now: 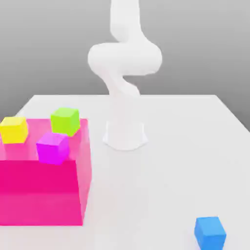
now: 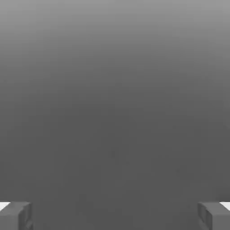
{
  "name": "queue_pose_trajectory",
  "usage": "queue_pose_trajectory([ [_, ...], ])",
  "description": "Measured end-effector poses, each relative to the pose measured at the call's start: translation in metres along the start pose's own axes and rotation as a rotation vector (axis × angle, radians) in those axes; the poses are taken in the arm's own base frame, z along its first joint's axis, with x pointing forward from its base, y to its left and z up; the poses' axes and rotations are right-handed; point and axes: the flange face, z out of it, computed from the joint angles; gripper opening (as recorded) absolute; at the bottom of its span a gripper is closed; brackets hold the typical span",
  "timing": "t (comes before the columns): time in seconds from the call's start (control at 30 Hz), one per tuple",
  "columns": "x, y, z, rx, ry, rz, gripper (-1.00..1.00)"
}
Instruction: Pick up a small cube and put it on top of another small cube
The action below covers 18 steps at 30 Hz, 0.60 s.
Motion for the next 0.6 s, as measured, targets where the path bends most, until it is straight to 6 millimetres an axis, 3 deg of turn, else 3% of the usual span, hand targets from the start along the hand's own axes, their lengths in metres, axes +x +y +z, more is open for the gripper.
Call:
queue_pose_trajectory([
  [0.3,-0.062,-0.024,0.165,-0.205,-0.129,-0.034,0.00],
  [0.6,-0.164,-0.009,0.304,-0.355,-0.294,-0.073,0.00],
])
